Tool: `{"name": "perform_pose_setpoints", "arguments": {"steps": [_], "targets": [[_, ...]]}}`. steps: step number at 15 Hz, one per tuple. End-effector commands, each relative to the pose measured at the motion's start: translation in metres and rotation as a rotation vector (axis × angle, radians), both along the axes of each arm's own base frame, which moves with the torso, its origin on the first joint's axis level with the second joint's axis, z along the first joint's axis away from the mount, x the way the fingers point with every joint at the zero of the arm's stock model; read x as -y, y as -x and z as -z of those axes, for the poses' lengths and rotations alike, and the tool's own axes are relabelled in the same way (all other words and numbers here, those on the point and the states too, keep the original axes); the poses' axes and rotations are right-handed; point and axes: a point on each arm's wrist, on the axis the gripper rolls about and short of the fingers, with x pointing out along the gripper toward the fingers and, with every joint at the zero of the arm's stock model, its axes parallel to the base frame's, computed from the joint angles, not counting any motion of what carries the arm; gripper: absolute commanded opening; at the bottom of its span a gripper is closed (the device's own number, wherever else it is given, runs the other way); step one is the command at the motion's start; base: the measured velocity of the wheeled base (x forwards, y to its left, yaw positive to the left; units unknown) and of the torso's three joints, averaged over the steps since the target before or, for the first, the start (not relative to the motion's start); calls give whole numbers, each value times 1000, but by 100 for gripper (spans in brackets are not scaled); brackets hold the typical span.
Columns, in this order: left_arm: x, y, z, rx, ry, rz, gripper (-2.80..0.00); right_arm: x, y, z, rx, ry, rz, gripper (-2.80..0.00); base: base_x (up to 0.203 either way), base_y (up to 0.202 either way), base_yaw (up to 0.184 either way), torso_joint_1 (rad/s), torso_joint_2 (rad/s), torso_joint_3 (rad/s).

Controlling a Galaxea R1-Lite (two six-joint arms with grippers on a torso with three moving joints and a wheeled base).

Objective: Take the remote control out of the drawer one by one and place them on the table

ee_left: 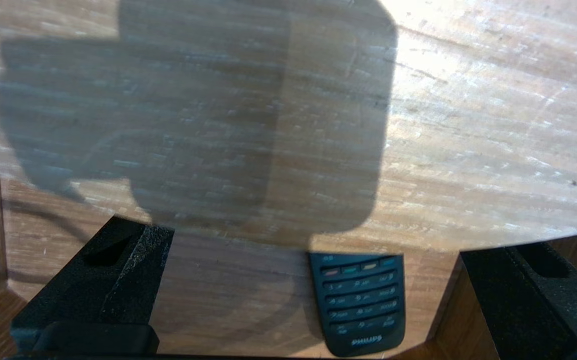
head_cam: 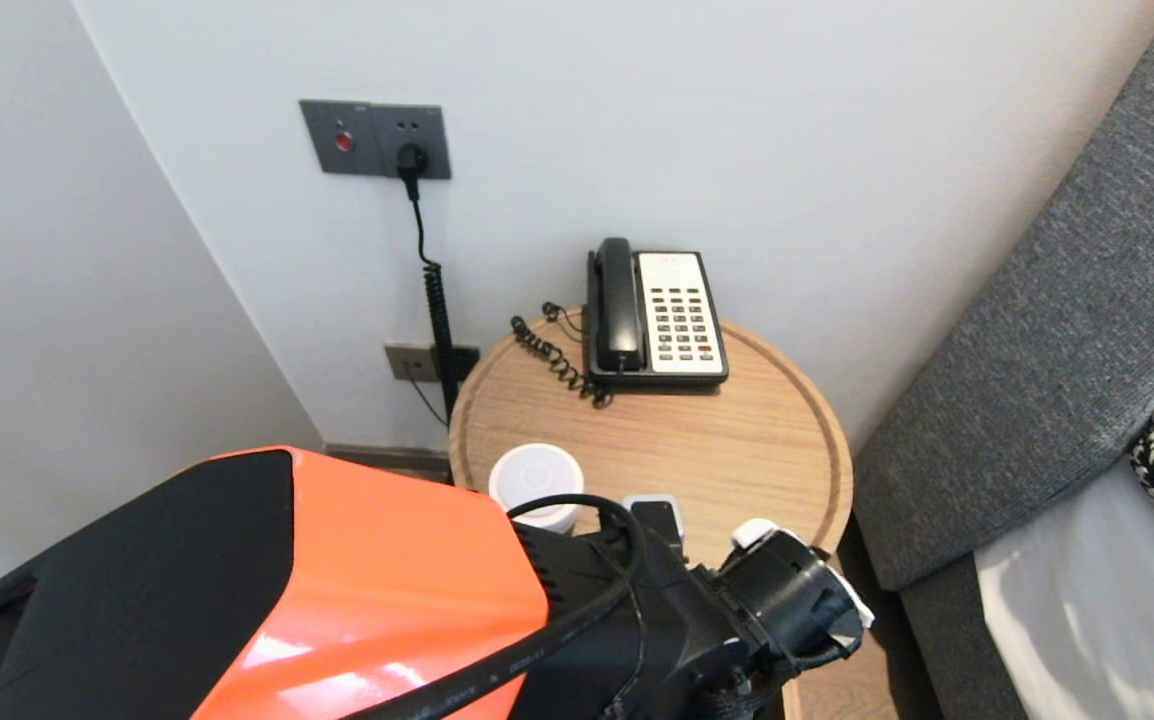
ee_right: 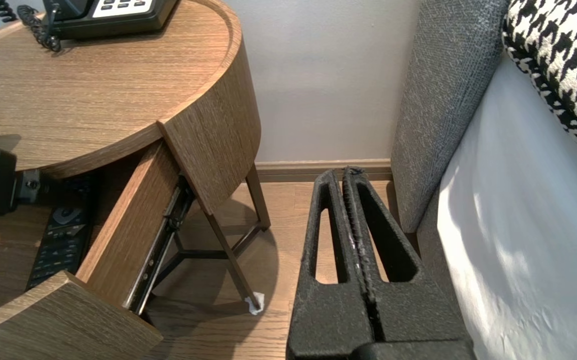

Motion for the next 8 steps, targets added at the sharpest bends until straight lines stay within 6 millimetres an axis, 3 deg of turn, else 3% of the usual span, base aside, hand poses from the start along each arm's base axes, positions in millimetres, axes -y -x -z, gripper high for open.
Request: {"name": "perform_pose_setpoints", "arguments": {"steps": [1, 8], "targets": [[-2, 1, -3, -5, 6, -5, 0, 0, -2, 7, -26, 0, 0, -280, 0, 0, 0, 0, 0, 0], [-5, 3, 6, -82, 6, 22, 0, 0, -2, 7, -26, 0, 0, -280, 0, 0, 0, 0, 0, 0]]}}
